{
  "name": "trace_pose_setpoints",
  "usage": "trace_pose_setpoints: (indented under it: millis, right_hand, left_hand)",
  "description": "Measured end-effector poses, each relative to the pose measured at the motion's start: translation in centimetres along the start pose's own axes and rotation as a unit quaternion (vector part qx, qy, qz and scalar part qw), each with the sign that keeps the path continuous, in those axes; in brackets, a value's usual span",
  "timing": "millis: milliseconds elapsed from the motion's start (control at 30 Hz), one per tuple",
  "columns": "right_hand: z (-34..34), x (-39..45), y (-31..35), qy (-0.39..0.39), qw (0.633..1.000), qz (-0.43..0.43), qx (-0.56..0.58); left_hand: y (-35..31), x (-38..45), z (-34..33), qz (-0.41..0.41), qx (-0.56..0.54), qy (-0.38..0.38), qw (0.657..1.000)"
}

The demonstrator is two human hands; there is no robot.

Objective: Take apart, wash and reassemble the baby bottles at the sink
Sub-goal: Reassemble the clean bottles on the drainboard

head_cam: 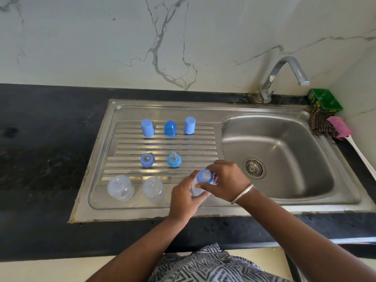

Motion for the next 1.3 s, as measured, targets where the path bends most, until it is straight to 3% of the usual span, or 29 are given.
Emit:
trace_pose_setpoints:
  millis: [67,167,233,300,667,833,1100,1300]
  right_hand:
    - [0.2,0.3,-0.5,0.055,0.996,0.016,0.071]
    - [0.5,1.6,-2.8,0.053,0.974,-0.076,0.206]
    - [0.1,4.0,-5.2,0.01,0.979,-0.133,0.151]
    - [-0.7,7.2,-7.0,0.014,0.986,-0.156,0.062]
    - [-3.6,17.9,-3.7,0.14,0.984,-0.026,-0.103]
    - [-5.9,18.5,-4.1,0.164,0.982,-0.004,-0.097]
    - [-4.1,17.8,-3.9,0.088,0.995,-0.023,-0.052]
    - [1.5,13.5,-2.2,0.0,0.999,-0.031,0.023]
  left_hand:
    - [-0.2,0.0,0.0,0.005,-0.022,-0.004,1.0]
    - [-0.4,0.0,0.2,0.024,-0.037,-0.019,0.999]
    - [-0.5,-0.1,0.4,0.029,-0.026,-0.025,0.999]
    - [-0.7,-0.1,0.4,0.034,-0.018,-0.028,0.999]
    - [-1.3,-0.2,0.8,0.046,-0.009,-0.04,0.998]
    - [-1.0,-0.2,0.8,0.054,0.001,-0.038,0.998]
    - [-1.1,-0.2,0.7,0.057,0.0,-0.031,0.998]
    - [-1.1,-0.2,0.7,0.052,0.0,-0.025,0.998]
Point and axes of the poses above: each hand's wrist, its own x-axis towards the middle knuckle, its own z-axis out of the back of the hand, y = z × x, the point moved 9 cm from there along x, towards the middle knuckle, and after that the axes turned 2 degrees about -z, right-handed, at the moved point
